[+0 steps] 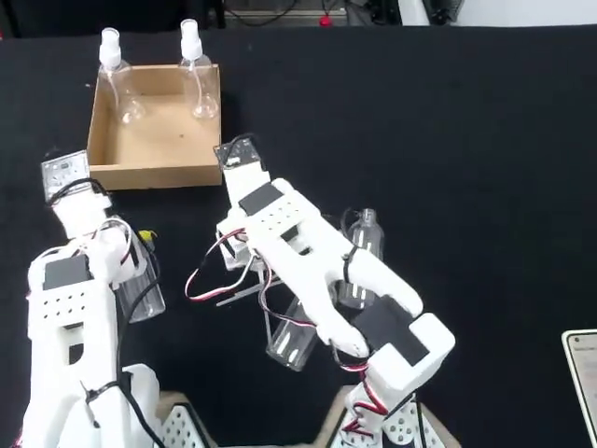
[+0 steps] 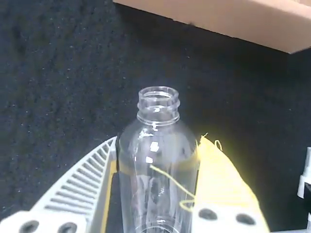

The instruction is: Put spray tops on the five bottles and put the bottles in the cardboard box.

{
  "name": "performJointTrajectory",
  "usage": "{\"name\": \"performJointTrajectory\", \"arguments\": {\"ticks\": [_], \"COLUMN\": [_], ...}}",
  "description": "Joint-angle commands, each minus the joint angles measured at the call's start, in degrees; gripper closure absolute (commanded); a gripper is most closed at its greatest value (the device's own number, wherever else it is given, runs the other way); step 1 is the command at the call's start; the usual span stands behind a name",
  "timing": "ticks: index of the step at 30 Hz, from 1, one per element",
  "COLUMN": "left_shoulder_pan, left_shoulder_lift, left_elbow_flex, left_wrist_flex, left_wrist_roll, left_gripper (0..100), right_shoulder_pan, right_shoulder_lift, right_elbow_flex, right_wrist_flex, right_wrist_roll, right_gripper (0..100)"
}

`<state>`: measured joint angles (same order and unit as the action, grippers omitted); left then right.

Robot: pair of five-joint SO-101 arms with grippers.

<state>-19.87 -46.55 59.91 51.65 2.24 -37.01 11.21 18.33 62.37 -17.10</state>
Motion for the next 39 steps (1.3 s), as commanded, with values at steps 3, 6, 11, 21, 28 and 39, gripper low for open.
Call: {"name": "performJointTrajectory", "arguments": {"ticks": [3,6,11,21,28,39], "left_shoulder_pan": [-3.03,-2.95,-2.86,0.48,8.84,22.90], "left_shoulder_lift": [-1.58,-1.58,-1.58,-22.07,-37.27,-44.48], "left_elbow_flex": [-1.10,-1.10,-1.27,-2.51,0.66,-1.27], "left_wrist_flex": [-0.79,-0.79,-0.53,9.14,9.76,9.67], "left_wrist_roll": [0.53,0.53,0.44,0.09,-3.08,-7.56], "left_gripper": [87,87,87,87,87,87], "right_shoulder_pan": [1.23,1.58,3.78,4.92,5.01,14.15], "right_shoulder_lift": [4.18,4.26,3.74,-18.24,-34.24,-55.60], "right_elbow_flex": [-4.00,-5.23,-8.75,-17.63,-17.89,-18.07], "right_wrist_flex": [-1.23,0.62,4.04,17.05,15.30,8.70], "right_wrist_roll": [0.26,0.53,0.70,0.79,0.62,0.79], "right_gripper": [81.3,89.3,98.7,98.8,98.7,98.7]}}
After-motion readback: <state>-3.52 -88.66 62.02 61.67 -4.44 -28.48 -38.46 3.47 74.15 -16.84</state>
